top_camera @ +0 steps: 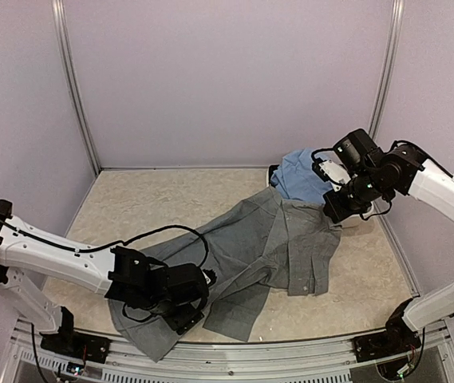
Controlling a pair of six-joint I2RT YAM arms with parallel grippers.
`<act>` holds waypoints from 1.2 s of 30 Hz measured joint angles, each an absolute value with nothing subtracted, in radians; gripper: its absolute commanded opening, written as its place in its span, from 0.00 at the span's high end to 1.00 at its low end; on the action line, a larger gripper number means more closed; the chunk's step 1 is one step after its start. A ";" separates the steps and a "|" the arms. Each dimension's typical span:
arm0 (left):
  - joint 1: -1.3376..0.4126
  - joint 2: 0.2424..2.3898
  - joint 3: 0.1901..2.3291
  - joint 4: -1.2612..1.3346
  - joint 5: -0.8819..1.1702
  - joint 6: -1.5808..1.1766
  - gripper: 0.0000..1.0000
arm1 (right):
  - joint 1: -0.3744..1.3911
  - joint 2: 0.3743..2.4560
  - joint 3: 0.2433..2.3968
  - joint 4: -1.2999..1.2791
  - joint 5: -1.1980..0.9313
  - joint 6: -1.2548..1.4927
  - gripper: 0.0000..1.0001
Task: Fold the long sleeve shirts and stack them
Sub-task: Fold the flattened shirt at the center of the board.
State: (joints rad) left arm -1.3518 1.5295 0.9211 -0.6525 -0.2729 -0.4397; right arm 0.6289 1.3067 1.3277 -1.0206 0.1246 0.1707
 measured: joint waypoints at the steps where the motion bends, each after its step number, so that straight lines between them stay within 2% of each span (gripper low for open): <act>1: -1.352 1.533 0.925 -0.668 -0.269 -0.446 0.25 | 0.624 1.307 1.322 -1.017 0.118 0.163 1.00; 4: -1.352 1.556 0.952 -0.716 -0.260 -0.459 0.27 | 0.614 1.307 1.311 -1.009 0.108 0.146 1.00; 15: -1.416 1.708 1.018 -0.854 -0.268 -0.549 0.23 | 0.590 1.345 1.312 -0.979 0.084 0.094 1.00; 22: -1.462 1.747 1.061 -0.951 -0.345 -0.612 0.35 | 0.588 1.374 1.312 -0.958 0.073 0.080 1.00; 26: -1.477 1.761 1.061 -0.993 -0.355 -0.632 0.47 | 0.587 1.383 1.316 -0.953 0.071 0.075 1.00; 36: -1.481 1.748 1.053 -1.031 -0.359 -0.646 0.55 | 0.586 1.405 1.333 -0.949 0.072 0.067 1.00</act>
